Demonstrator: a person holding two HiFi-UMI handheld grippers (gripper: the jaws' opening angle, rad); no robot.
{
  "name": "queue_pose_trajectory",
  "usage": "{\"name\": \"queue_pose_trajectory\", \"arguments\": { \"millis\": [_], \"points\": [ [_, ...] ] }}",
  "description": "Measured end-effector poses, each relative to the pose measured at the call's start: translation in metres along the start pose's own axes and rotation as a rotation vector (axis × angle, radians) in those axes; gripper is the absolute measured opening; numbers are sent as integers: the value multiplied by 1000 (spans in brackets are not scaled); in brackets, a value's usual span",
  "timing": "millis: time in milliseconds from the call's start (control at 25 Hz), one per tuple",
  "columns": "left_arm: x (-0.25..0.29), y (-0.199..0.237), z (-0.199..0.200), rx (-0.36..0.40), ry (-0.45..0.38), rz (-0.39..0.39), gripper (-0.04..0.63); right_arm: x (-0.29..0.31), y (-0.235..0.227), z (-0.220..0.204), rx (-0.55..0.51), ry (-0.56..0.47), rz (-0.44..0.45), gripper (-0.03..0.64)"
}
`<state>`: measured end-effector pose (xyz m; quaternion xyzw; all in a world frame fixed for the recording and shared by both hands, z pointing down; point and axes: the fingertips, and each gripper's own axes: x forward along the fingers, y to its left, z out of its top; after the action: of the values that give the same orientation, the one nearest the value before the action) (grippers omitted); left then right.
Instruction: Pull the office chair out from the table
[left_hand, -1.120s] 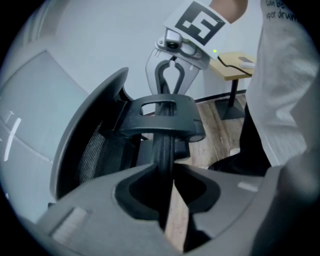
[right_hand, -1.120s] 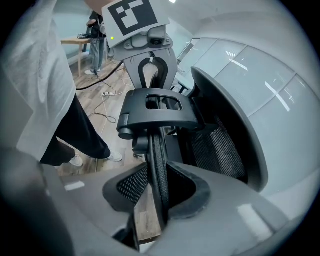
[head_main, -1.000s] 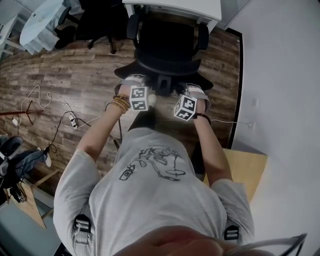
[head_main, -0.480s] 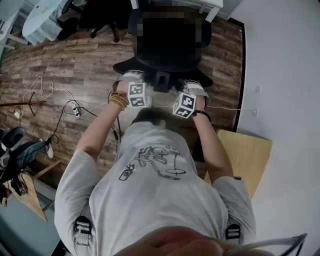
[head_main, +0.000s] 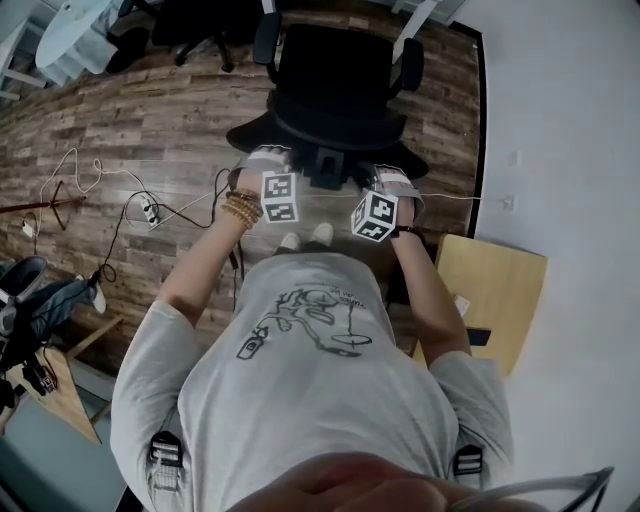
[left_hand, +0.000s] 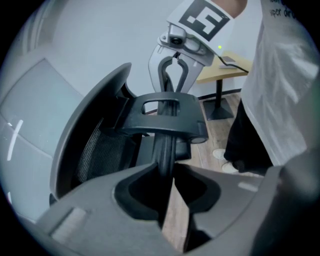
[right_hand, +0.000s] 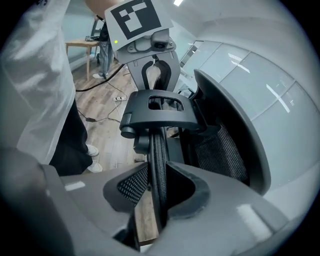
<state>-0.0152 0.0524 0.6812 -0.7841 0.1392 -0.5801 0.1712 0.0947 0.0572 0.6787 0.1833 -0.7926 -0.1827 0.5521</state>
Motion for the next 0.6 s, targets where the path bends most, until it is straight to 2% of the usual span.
{"name": "queue_pose_trajectory", "arguments": {
  "millis": [600],
  "points": [
    [-43, -84, -1, 17, -19, -20, 97, -43, 84, 20, 21, 12, -4, 107]
  ]
}}
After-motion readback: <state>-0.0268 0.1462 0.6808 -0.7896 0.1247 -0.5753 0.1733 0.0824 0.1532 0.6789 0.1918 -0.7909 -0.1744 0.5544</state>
